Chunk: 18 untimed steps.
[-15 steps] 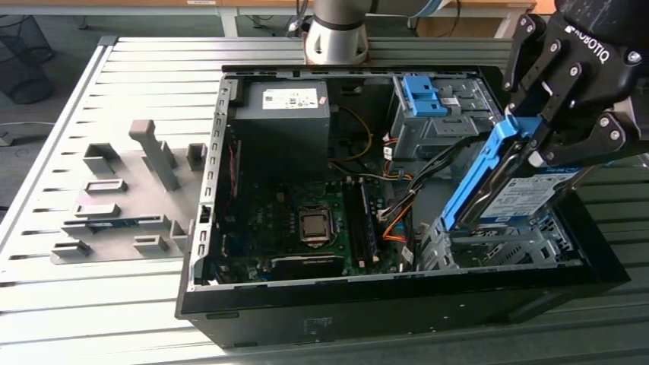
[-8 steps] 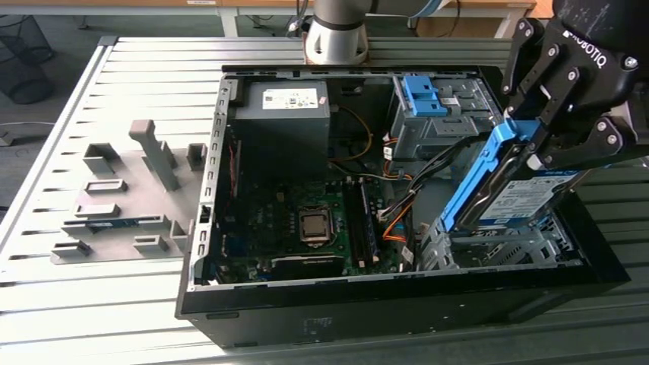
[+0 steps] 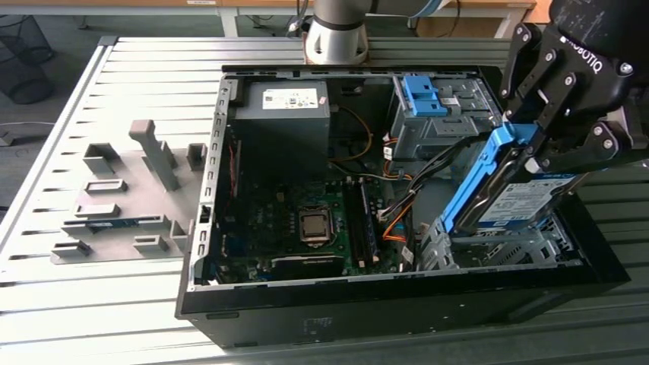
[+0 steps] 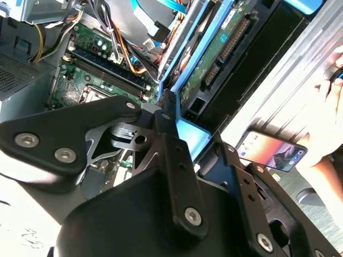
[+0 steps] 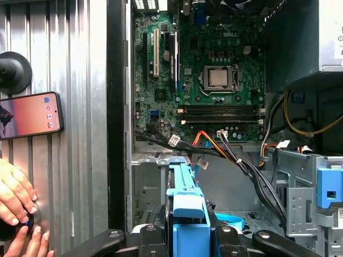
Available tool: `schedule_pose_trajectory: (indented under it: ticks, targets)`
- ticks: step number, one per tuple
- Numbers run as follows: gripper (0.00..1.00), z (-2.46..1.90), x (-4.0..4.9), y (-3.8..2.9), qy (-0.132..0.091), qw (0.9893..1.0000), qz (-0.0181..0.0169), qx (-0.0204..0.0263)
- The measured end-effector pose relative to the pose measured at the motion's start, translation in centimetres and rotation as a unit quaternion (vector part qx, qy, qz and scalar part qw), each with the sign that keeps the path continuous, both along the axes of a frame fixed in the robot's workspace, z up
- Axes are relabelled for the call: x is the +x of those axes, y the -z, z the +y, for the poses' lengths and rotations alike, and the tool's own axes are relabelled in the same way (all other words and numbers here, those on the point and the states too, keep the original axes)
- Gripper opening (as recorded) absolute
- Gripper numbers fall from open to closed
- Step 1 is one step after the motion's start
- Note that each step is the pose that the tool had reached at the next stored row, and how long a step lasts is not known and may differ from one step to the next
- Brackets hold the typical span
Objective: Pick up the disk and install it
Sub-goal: 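Insert the disk into the insertion slot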
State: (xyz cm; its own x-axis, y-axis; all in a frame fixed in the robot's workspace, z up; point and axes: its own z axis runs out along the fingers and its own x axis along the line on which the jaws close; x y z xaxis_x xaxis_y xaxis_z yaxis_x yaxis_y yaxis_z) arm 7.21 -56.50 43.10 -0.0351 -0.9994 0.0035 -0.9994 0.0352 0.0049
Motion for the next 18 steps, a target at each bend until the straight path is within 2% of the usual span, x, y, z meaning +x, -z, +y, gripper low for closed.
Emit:
schedule_pose_trajectory:
  ticks: [8, 18]
  targets:
    - [0.37, 0.00, 0.00, 0.43, 0.000, 1.0000, 0.0000, 0.0000]
    - [0.37, 0.00, 0.00, 0.60, 0.000, 1.0000, 0.0000, 0.0000]
